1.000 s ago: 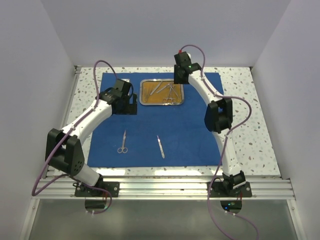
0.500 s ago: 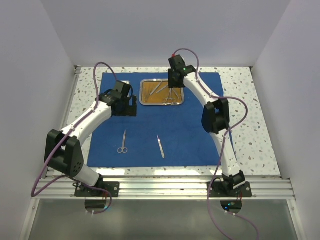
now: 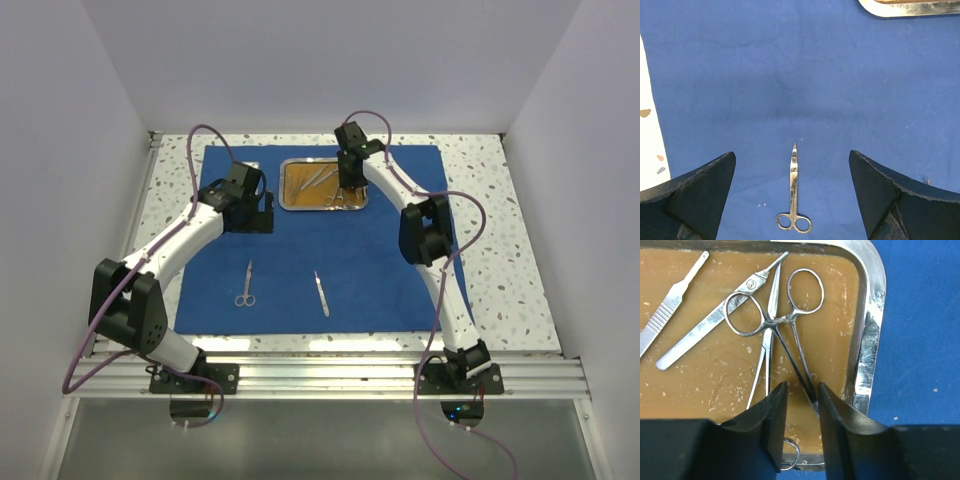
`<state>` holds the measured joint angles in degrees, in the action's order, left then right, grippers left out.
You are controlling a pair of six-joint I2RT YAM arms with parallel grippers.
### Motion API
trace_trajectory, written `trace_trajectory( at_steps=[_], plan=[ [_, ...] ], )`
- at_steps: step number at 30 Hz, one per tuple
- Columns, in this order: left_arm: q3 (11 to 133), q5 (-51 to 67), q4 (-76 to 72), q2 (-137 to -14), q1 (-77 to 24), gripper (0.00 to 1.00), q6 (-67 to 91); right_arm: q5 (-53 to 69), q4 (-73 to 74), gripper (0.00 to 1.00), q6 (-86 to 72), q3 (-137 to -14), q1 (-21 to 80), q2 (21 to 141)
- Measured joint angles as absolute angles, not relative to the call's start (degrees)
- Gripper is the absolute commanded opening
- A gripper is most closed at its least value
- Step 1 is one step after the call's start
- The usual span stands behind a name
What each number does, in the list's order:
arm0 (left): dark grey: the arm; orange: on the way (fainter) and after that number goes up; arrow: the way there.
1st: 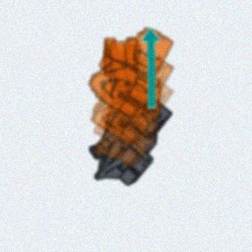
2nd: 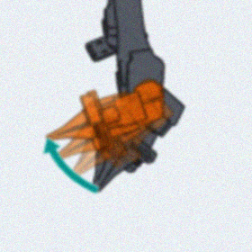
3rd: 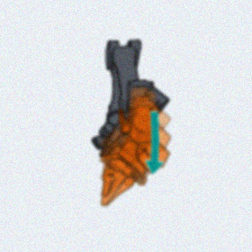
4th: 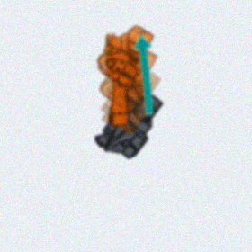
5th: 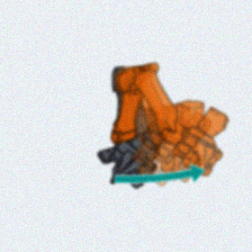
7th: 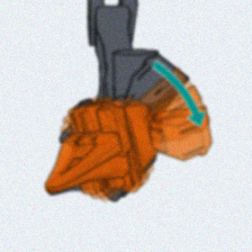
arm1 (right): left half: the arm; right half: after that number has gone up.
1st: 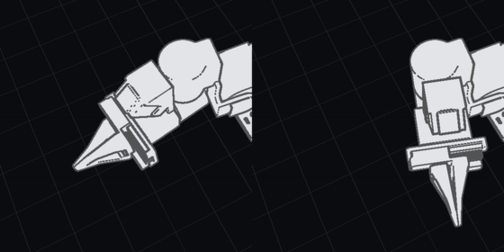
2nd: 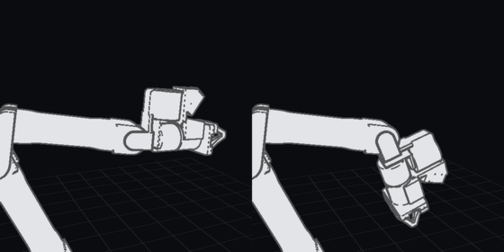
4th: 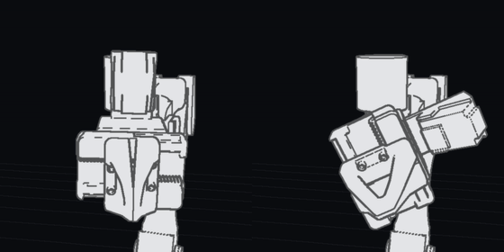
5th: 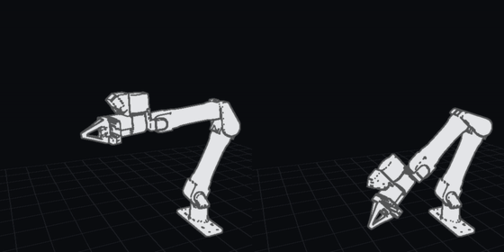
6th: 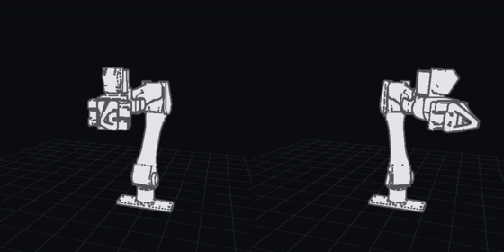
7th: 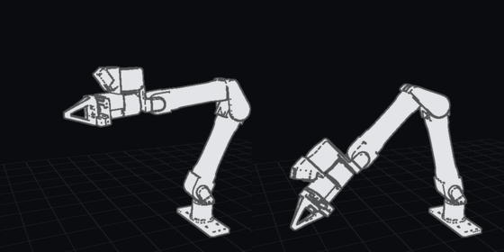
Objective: Open and lay out the surgical kit
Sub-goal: Pick up the medical item from the container, then place the medical item in the surgical kit.
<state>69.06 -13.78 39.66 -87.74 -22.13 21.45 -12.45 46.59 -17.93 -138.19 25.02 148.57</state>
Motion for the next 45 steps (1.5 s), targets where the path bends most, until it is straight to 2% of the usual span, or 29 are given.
trace_trajectory(
  at_steps=[2, 3, 5, 6, 19, 30, 38, 45],
  plan=[
    [69.06, -13.78, 39.68, -87.74, -22.13, 0.99, 21.43, -12.45, 46.48, 0.23, -17.91, -138.17, 25.02, 148.57],
    [69.06, -13.80, 39.68, -87.74, -22.13, 0.99, 21.43, -12.47, 46.41, 0.12, -17.93, -138.12, 25.02, 148.57],
    [69.06, -13.80, 39.68, -87.74, -22.13, 0.99, 21.43, -12.36, 46.09, 0.02, -17.89, -137.82, 25.02, 148.55],
    [69.06, -13.80, 39.68, -87.74, -22.13, 0.99, 21.43, -12.36, 45.91, 0.00, -18.02, -137.71, 25.02, 148.55],
    [69.71, -13.91, 39.79, -87.74, -22.06, 0.99, 21.39, -12.49, 43.46, 0.00, -17.91, -134.39, 25.04, 146.78],
    [71.05, -13.98, 39.72, -86.83, -21.87, 0.99, 21.37, -12.97, 49.32, 0.00, -16.91, -136.92, 25.04, 144.20],
    [72.38, -14.20, 38.92, -84.84, -21.87, 0.99, 20.25, -12.16, 50.89, 0.00, -16.93, -133.45, 25.41, 130.91],
    [77.36, -5.74, 33.30, -84.77, -20.10, 0.99, 20.53, -1.06, 44.77, 0.00, -17.32, -113.10, 29.32, 109.78]
  ],
)
